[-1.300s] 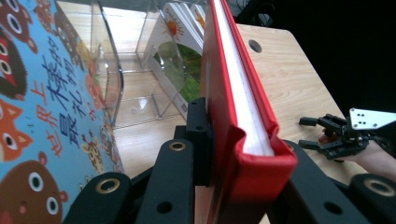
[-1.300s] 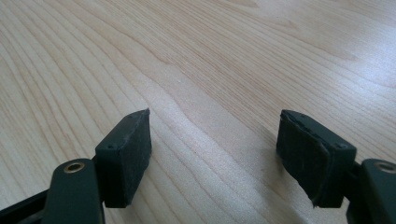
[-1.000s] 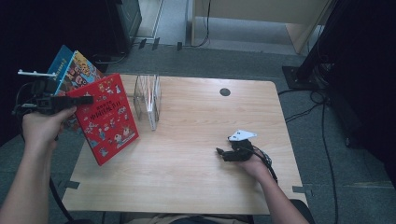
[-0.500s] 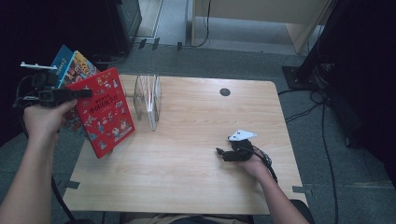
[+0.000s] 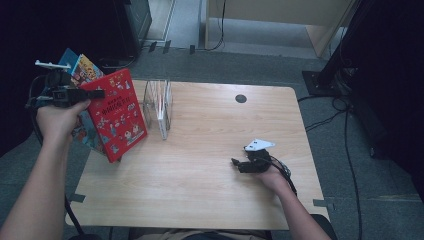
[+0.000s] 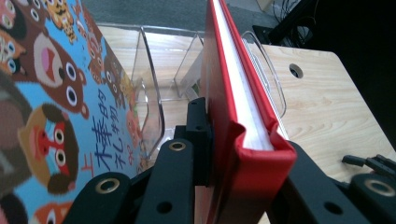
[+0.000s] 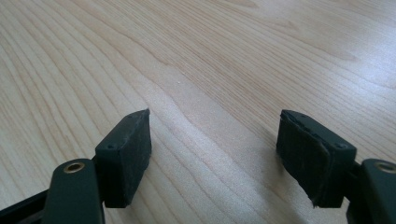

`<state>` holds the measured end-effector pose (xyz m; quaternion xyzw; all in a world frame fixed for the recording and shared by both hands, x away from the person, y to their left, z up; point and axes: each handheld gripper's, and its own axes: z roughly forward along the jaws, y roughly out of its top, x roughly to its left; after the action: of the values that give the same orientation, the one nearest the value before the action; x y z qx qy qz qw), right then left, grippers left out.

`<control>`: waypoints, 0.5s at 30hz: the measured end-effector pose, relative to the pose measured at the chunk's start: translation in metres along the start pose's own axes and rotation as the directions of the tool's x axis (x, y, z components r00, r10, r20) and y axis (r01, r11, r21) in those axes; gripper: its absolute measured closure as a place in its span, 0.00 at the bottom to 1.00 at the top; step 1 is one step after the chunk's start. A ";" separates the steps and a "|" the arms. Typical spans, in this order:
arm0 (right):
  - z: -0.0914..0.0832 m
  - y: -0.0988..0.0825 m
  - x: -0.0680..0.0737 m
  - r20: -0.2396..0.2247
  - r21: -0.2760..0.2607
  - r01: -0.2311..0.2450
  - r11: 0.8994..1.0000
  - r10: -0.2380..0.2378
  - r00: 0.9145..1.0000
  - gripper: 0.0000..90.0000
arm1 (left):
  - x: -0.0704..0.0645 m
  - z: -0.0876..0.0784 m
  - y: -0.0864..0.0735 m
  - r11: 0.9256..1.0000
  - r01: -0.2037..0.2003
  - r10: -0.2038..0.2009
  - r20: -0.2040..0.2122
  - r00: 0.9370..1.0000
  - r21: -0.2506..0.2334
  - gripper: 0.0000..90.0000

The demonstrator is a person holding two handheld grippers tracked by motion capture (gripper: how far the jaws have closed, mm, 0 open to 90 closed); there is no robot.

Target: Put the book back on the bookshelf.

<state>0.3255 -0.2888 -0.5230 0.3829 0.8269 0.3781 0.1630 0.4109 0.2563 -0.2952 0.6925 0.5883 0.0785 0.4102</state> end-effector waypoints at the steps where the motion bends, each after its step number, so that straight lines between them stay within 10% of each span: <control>1: 0.000 0.000 0.000 0.000 0.000 0.001 1.000 -0.001 1.000 0.30 | 0.000 0.001 0.002 1.000 0.001 -0.001 0.000 1.000 0.000 0.88; 15: 0.000 0.000 0.001 0.005 0.000 -0.004 1.000 0.004 1.000 0.30 | 0.003 0.022 0.027 1.000 0.003 -0.004 -0.030 1.000 -0.010 0.88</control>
<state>0.3251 -0.2884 -0.5229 0.3856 0.8258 0.3773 0.1645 0.4456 0.2491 -0.2930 0.6882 0.5953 0.0912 0.4046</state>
